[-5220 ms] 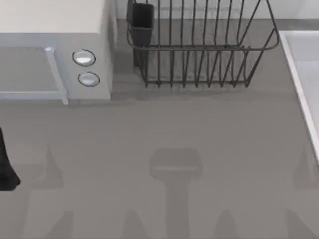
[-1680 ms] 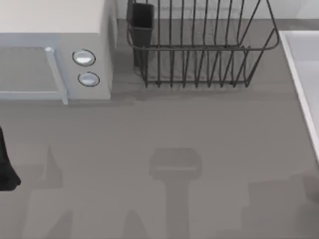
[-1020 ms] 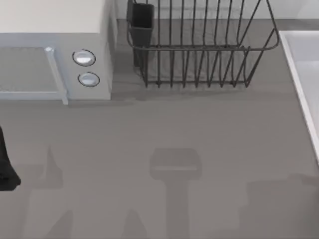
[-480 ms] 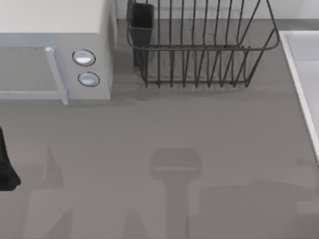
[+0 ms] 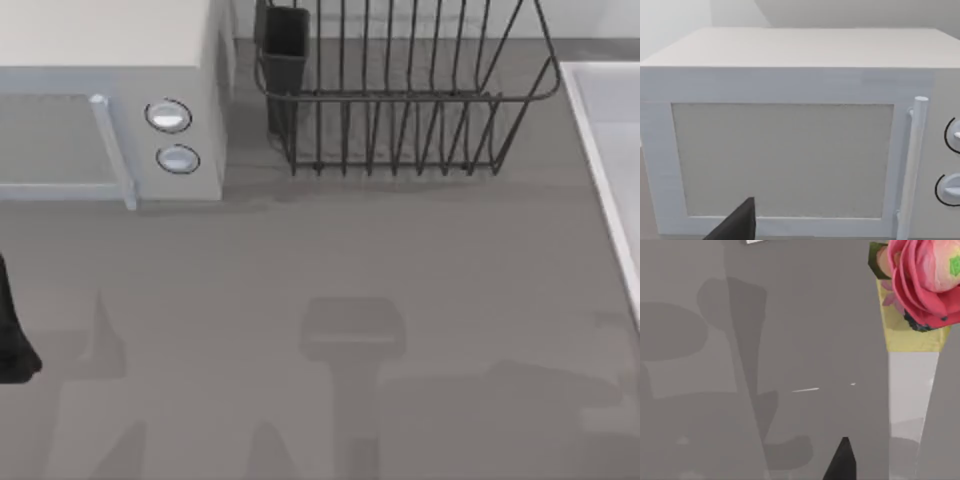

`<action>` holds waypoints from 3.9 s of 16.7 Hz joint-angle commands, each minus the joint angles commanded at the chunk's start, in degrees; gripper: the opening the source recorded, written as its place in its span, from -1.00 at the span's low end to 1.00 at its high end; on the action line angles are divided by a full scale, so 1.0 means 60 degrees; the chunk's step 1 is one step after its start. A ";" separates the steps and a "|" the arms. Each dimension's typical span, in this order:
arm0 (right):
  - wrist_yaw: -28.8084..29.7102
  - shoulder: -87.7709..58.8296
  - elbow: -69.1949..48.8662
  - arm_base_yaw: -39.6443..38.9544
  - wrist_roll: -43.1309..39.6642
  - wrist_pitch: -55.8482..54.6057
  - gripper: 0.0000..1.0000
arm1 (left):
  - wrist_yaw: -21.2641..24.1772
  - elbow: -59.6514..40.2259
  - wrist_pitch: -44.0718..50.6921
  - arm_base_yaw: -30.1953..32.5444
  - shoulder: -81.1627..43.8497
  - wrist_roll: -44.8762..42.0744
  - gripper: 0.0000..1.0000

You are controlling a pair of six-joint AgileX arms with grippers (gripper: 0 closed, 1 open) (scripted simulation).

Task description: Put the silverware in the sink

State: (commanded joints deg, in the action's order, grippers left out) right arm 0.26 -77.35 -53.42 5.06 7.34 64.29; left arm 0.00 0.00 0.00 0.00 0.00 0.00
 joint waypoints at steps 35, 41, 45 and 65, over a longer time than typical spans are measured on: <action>0.0140 -1.3025 -1.8127 0.0565 -0.0419 0.4914 -1.00 | 0.0000 0.0000 0.0000 0.0000 0.0000 0.0000 1.00; 0.0130 -1.2269 -1.5217 0.0582 -0.0441 0.3133 -1.00 | 0.0000 0.0000 0.0000 0.0000 0.0000 0.0000 1.00; 0.0129 -1.2087 -1.4746 0.0589 -0.0444 0.2705 -1.00 | 0.0000 0.0000 0.0000 0.0000 0.0000 0.0000 1.00; 0.0129 -1.2087 -1.4746 0.0589 -0.0444 0.2705 1.00 | 0.0000 0.0000 0.0000 0.0000 0.0000 0.0000 1.00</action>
State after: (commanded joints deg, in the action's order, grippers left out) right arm 1.04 -149.87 -141.89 8.60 4.68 80.53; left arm 0.00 0.00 0.00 0.00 0.00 0.00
